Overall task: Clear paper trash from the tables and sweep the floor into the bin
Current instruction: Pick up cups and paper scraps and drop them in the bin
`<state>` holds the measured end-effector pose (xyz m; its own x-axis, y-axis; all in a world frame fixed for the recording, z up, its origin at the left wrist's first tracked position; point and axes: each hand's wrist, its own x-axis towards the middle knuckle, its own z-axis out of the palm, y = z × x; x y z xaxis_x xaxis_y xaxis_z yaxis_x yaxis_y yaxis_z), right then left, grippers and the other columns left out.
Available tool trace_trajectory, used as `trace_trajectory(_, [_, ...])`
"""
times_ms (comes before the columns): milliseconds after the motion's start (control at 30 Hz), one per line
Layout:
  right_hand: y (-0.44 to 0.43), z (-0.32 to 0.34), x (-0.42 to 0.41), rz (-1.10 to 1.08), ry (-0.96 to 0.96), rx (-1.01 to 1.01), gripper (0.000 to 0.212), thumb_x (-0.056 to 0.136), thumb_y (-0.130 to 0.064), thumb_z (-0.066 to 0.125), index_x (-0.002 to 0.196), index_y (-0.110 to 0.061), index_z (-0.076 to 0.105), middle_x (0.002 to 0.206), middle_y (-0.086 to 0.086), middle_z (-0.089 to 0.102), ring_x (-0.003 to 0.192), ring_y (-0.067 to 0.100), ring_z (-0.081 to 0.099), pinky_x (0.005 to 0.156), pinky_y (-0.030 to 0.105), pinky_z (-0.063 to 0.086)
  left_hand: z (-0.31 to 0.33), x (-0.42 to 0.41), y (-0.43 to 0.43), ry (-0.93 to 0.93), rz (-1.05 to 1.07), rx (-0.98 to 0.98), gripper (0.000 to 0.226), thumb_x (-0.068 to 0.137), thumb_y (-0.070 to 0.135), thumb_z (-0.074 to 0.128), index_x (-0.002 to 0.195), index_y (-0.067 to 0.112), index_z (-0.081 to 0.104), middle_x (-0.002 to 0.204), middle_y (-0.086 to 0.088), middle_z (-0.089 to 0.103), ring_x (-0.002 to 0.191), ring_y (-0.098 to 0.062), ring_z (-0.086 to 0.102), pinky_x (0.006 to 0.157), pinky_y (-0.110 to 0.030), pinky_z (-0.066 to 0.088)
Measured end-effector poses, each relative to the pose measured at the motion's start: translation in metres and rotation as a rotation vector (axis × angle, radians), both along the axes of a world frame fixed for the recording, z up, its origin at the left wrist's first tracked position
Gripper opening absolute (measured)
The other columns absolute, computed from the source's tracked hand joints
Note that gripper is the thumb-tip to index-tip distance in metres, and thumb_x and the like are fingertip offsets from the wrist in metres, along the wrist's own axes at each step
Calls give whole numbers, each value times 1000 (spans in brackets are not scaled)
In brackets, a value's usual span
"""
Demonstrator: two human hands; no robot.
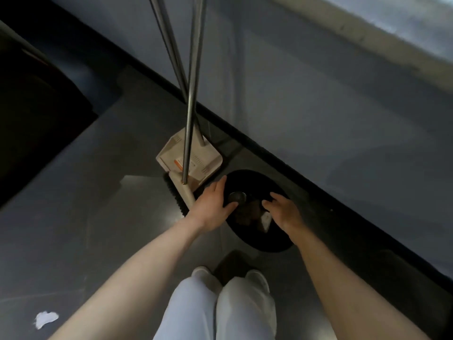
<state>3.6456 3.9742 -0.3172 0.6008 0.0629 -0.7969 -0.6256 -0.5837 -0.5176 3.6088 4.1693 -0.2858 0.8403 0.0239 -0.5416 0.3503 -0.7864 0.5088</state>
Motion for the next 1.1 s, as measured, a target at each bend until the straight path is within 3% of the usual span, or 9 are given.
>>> trace_trajectory(133, [19, 84, 5, 19, -36, 55, 61, 93, -39, 59, 147, -22, 38, 145, 5, 46, 130, 24, 46, 108, 38, 39, 78, -10, 13, -39, 50, -26, 81, 92, 40, 58, 153, 20, 9, 156, -7, 23, 143, -21, 23, 116, -35, 25])
trace_trajectory(233, [51, 170, 15, 146, -135, 56, 61, 90, -43, 59, 145, -25, 40, 139, 3, 53, 123, 21, 52, 101, 32, 43, 149, -24, 42, -43, 113, -7, 81, 93, 41, 56, 153, 19, 7, 157, -6, 20, 143, -20, 20, 116, -34, 22])
trace_trajectory(400, [159, 311, 24, 617, -413, 22, 58, 91, -40, 56, 145, -23, 41, 131, 5, 59, 119, 19, 55, 92, 24, 40, 263, -66, 136, -116, 271, 185, 76, 94, 44, 52, 153, 15, 12, 153, -6, 27, 139, -22, 28, 113, -33, 25])
trace_trajectory(533, [287, 388, -8, 977, -642, 39, 62, 91, -38, 58, 147, -22, 38, 131, 10, 59, 124, 25, 52, 97, 27, 40, 327, -137, 231, -184, 507, 296, 72, 94, 45, 51, 151, 15, 19, 153, -7, 28, 138, -23, 30, 111, -33, 26])
trace_trajectory(633, [389, 423, -62, 1176, -767, 133, 67, 90, -42, 58, 150, -24, 33, 145, 8, 47, 134, 24, 42, 107, 30, 36, 354, -215, 308, -191, 675, 382, 77, 93, 47, 53, 151, 12, 17, 156, -9, 23, 142, -25, 22, 116, -36, 21])
trace_trajectory(800, [551, 457, -178, 1411, -823, 244, 73, 92, -46, 56, 153, -28, 20, 161, 7, 13, 149, 23, 3, 120, 42, 12, 386, -350, 444, -126, 869, 570, 85, 92, 54, 49, 153, 15, 5, 161, -6, 1, 147, -19, 1, 117, -37, 1])
trace_trajectory(933, [657, 484, -262, 1514, -837, 248, 75, 92, -47, 55, 153, -33, 15, 162, 4, 5, 149, 24, -6, 120, 48, 0, 423, -438, 537, -160, 1011, 587, 86, 91, 54, 51, 153, 15, 6, 161, -5, -3, 147, -20, -3, 117, -39, 0])
trace_trajectory(1100, [771, 505, -321, 1576, -852, 282, 75, 92, -48, 54, 153, -35, 12, 162, 4, 7, 149, 25, -6, 118, 49, -2, 453, -499, 637, -178, 1066, 619, 87, 91, 53, 51, 153, 15, 4, 161, -4, -5, 147, -20, -4, 119, -38, 1])
